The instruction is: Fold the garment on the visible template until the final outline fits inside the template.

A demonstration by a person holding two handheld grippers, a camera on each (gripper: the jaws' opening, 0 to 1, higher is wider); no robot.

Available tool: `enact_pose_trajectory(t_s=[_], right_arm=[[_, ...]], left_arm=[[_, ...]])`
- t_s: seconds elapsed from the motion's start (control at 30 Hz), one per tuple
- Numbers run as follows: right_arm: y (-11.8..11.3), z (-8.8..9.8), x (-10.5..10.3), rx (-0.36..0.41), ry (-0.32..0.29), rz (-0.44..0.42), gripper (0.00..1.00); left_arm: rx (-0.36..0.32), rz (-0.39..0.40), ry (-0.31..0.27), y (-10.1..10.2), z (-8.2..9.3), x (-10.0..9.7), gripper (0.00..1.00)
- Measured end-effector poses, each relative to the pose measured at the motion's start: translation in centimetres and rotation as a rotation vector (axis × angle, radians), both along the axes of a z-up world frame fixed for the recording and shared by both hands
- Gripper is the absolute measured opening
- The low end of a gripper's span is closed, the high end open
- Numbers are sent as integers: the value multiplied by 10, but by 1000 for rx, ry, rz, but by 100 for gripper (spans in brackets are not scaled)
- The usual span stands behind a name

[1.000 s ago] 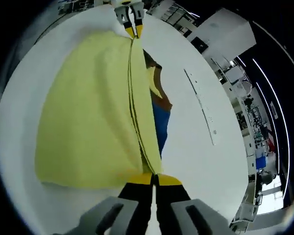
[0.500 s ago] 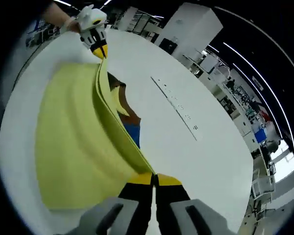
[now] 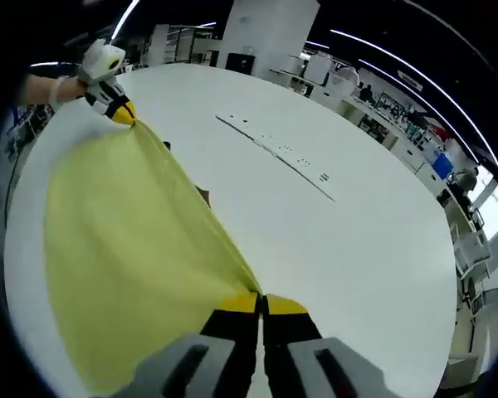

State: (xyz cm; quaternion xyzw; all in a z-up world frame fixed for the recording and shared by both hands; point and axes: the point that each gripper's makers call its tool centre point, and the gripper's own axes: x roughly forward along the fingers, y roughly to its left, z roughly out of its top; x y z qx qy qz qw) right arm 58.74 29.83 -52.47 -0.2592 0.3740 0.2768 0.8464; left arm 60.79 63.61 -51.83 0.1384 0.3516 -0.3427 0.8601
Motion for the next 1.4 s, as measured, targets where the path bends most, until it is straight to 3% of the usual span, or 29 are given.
enact_pose_trajectory(t_s=[0.3,0.6,0.73,0.83,0.93,1.03,1.13,1.23,1.4], right_arm=[[-1,-7,1,-13,12,19,0],[-1,-11,2,-14,21,21,0],[0,-11,2,-11,17,22,0],[1,-10,1,0,7,27,0],[1,-5,1,51,-18,-1,11],[1,2,0,87,-61,-12,15],[2,12,0,160,-102,-45,29],[5,22,-5,229,-118,-71,35],[10,32,-17,272,-133,-72,53]], left_arm=[[15,12,21,0,-7,3,0],[-17,44,20,1,-8,5,0],[-32,30,-23,1,-8,4,0],[-35,16,-26,0,-8,1,6],[-43,13,-30,2,-7,-3,21],[-68,10,-42,3,-1,-7,24],[-98,4,-49,2,6,-10,30],[-125,-16,-66,-2,14,-15,38],[-169,-58,-83,-10,26,-22,59]])
